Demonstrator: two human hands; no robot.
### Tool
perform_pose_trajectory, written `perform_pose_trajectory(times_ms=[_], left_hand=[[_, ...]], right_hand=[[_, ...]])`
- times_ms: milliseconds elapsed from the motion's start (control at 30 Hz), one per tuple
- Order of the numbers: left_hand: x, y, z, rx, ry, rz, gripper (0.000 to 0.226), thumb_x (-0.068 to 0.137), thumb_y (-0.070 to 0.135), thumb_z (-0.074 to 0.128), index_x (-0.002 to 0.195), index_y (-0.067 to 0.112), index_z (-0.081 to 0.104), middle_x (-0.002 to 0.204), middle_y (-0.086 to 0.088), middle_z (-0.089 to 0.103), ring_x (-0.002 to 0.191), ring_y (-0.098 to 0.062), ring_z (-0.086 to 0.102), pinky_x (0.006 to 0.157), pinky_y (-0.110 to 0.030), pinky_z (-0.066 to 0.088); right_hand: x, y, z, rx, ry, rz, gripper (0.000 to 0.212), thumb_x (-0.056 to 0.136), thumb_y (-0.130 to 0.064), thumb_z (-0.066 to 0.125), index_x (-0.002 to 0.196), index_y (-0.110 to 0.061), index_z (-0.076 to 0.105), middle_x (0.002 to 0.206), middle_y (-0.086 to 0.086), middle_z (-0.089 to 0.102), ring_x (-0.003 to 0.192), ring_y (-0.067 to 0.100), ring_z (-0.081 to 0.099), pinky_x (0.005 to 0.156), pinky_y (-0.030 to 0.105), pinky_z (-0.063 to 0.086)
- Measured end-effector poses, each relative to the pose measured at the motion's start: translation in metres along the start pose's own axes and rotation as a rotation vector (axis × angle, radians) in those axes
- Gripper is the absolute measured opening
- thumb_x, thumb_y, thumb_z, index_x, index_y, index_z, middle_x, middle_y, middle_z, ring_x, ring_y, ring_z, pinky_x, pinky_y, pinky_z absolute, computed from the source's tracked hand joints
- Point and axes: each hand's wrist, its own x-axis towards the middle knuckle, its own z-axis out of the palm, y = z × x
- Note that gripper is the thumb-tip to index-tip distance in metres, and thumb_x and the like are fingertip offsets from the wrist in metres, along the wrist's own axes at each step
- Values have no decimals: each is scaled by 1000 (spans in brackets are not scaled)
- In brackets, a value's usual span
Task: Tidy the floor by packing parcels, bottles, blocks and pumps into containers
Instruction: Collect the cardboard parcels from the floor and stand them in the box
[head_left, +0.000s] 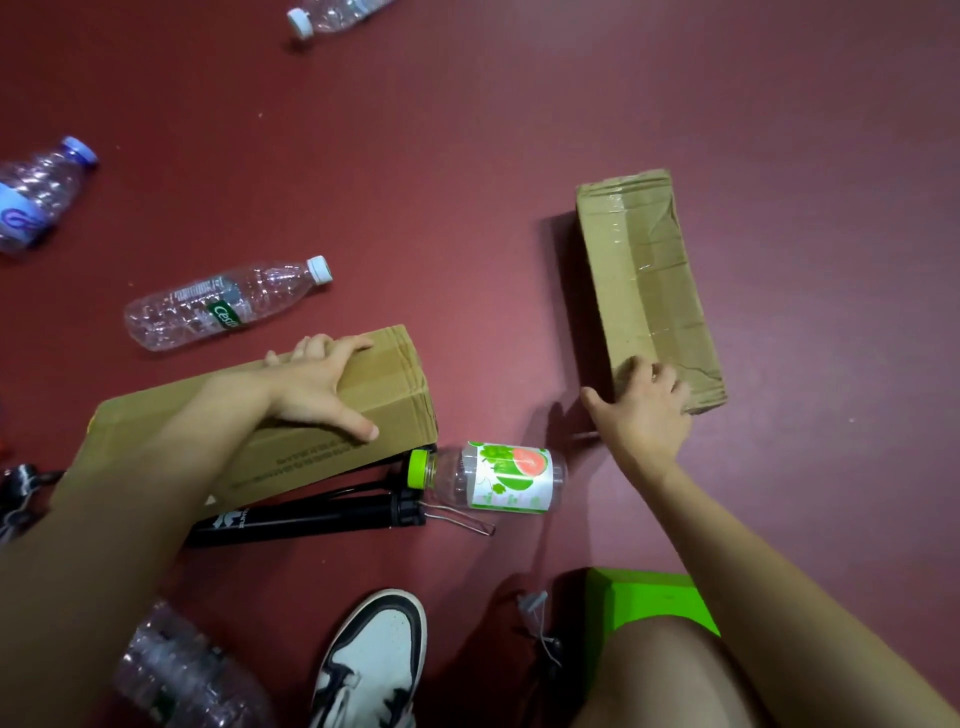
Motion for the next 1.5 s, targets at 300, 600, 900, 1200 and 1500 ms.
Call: perform_pose_trajectory(times_ms=[300,600,900,1200,1500], left_hand=[[-1,3,10,48,40,-5,123,45,71,66,145,40,1,146,-9,20,138,-28,17,113,-55,16],[-33,18,-12,-13,84,21,128,30,80,56,142,41,6,137,-8,29,130,-28,29,109,-45,23],[-183,53,-134,-363,66,13,124,38,73,68,142,44,6,134,-6,28,125,-25,34,109,-44,30],[-365,89,-258,-467,51,-34,134,23,85,67,138,49,8,139,-13,26,129,-29,34,111,-47,29],[-495,83,-318,-643,86,-163,118,40,80,70,137,49,11,143,-11,33,125,-30,45,108,-44,35]], right_hand=[[58,5,-23,40,-231,184,126,62,-75,66,151,-31,-12,156,23,-17,141,51,-8,106,72,2],[37,8,-41,284,-243,226,79,69,-61,63,139,-36,35,139,17,31,128,42,30,106,55,26],[-27,-14,-159,688,-548,349,91,38,-78,69,116,-33,61,124,4,61,120,30,52,101,49,44],[-129,-70,-374,793,-621,363,80,47,-70,67,112,-24,64,121,5,63,115,26,57,100,46,47],[-192,-127,-531,591,-626,237,103,41,-74,64,134,-32,49,136,7,51,126,28,47,107,45,38]])
